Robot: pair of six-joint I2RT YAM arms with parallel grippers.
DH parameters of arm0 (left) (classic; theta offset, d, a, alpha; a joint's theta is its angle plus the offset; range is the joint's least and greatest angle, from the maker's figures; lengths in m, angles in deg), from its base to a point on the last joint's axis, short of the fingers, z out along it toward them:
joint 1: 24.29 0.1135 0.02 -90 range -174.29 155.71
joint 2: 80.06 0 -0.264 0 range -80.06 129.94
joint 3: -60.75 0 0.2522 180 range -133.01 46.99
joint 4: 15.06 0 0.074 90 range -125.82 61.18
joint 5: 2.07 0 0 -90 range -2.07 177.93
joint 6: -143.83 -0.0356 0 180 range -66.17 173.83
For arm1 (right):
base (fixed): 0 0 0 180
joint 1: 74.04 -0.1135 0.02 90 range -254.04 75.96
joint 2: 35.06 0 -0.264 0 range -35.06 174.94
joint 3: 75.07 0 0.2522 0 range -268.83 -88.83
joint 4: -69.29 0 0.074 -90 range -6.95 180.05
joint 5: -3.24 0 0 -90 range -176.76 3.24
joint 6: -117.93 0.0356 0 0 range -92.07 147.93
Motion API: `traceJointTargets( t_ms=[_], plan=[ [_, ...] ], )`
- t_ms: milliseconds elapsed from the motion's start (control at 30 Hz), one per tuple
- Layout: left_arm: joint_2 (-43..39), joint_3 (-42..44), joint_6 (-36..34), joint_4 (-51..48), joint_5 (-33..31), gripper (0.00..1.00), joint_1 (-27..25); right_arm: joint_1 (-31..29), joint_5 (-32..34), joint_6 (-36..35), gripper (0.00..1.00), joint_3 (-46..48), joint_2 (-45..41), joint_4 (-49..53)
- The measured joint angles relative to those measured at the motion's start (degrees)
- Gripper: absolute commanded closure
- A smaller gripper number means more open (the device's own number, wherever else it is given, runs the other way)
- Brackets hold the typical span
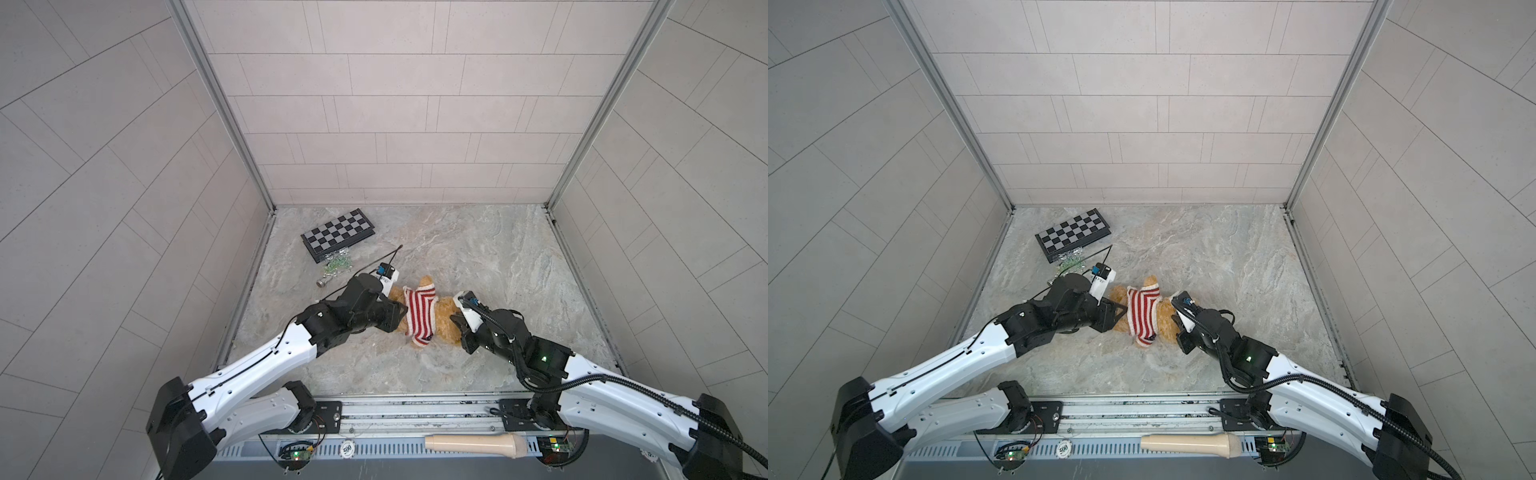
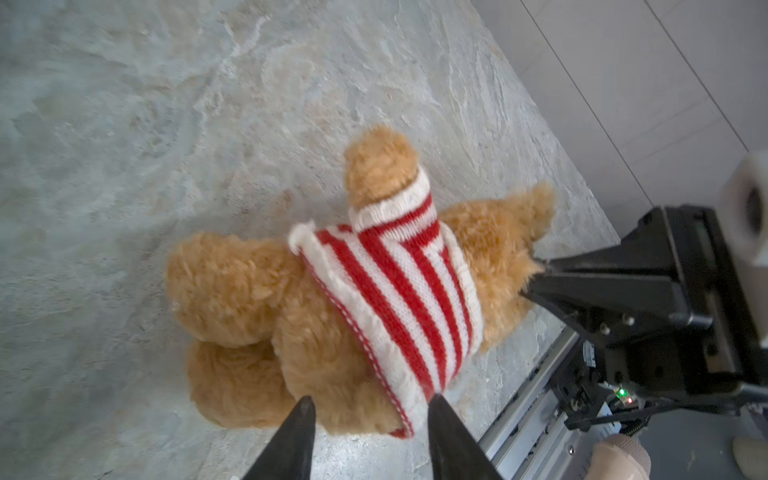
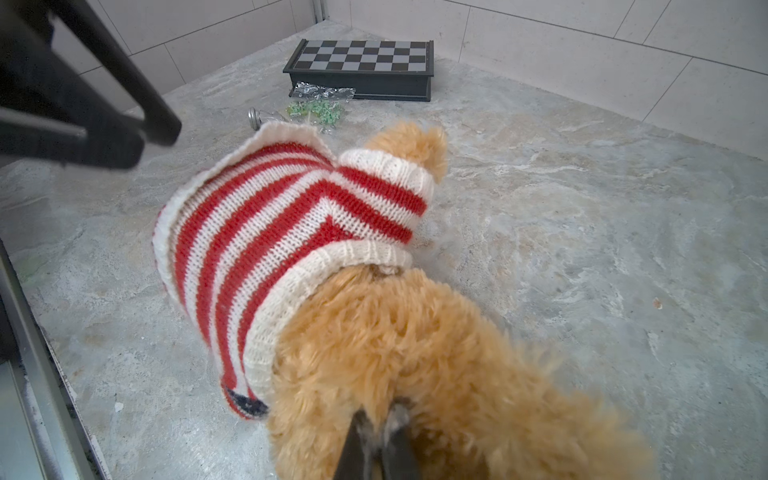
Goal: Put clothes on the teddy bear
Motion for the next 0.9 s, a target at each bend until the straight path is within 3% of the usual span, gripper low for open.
traceJointTargets(
  t_ms=[233,700,900],
  plan=[
    [-0.79,6.54,2.47,7.63,-0.87,0.54,-4.24,0.00,0.35,2.03,1.00,-2.47,1.05,2.38],
    [5.49,6.64,4.11,14.69,-8.79,0.61,-6.71,0.04,0.28,4.90,1.00,-4.85,2.80,5.62],
    [7.61,6.64,4.90,15.63,-11.50,0.69,-7.21,0.04,0.26,5.07,1.00,-4.85,2.80,5.88]
  ],
)
